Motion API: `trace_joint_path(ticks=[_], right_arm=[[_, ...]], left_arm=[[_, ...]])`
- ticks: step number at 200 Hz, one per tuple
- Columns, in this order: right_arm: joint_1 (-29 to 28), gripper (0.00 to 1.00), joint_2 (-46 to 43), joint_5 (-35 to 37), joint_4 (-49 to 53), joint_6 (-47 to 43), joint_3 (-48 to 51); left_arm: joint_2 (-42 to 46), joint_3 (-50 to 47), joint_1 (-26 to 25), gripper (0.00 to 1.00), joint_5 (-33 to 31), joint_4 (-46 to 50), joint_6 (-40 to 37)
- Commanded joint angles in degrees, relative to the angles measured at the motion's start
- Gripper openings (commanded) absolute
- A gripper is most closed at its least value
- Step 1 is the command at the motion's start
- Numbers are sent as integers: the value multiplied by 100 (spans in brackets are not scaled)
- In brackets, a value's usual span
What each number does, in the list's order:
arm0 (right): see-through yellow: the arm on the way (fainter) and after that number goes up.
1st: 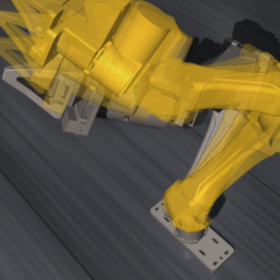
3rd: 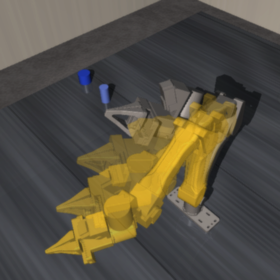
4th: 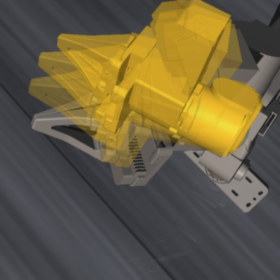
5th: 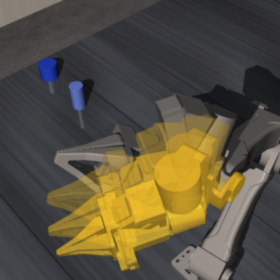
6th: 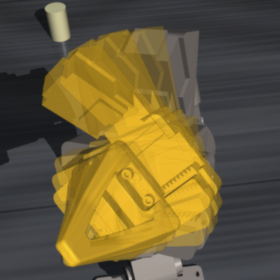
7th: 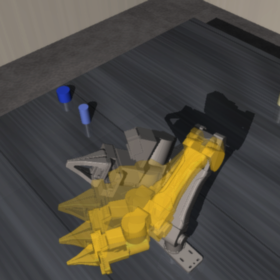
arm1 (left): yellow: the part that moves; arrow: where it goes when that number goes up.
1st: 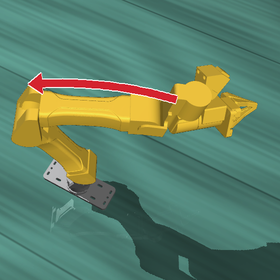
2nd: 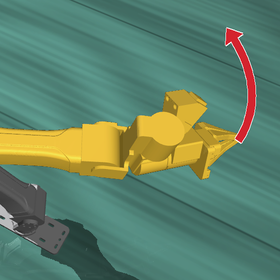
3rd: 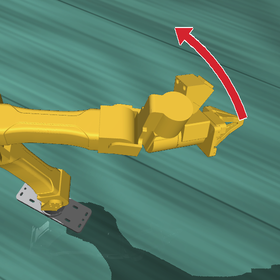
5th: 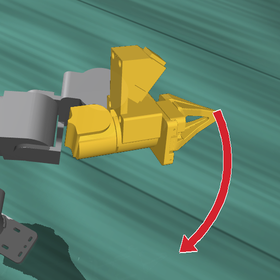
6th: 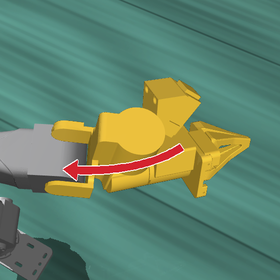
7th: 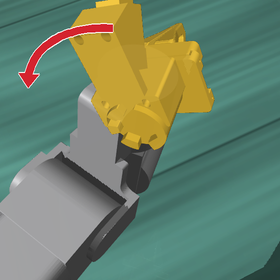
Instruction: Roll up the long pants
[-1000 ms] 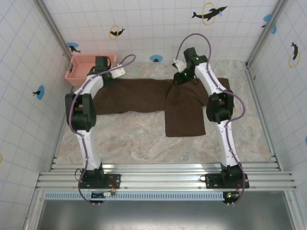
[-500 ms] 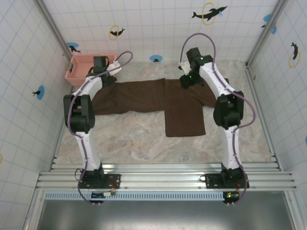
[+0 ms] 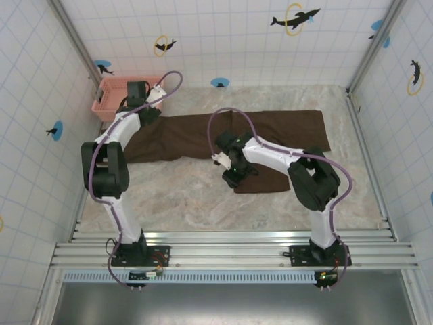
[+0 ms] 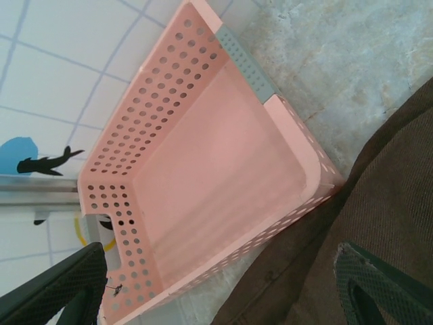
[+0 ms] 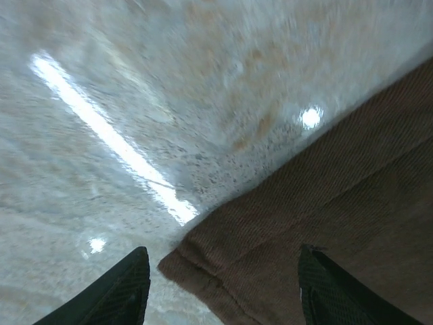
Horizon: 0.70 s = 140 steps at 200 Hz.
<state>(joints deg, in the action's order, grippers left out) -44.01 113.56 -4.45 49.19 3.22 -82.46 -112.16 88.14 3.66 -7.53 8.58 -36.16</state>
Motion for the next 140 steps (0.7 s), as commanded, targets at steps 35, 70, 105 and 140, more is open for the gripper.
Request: trace_joint_path(ticks=[35, 70, 105, 140], right_arm=[[-10, 55, -38, -1, -586, 451, 293], [-81, 44, 41, 430, -658, 609, 563], [-99, 42, 89, 764, -544, 719, 770], [-119, 44, 168, 813, -467, 781, 823]], left_arm=[[531, -404, 29, 88, 38, -5, 103], [788, -733, 49, 88, 85, -117, 56], [930, -842, 114, 89, 152, -147, 52], [974, -842, 130, 89, 204, -157, 92]])
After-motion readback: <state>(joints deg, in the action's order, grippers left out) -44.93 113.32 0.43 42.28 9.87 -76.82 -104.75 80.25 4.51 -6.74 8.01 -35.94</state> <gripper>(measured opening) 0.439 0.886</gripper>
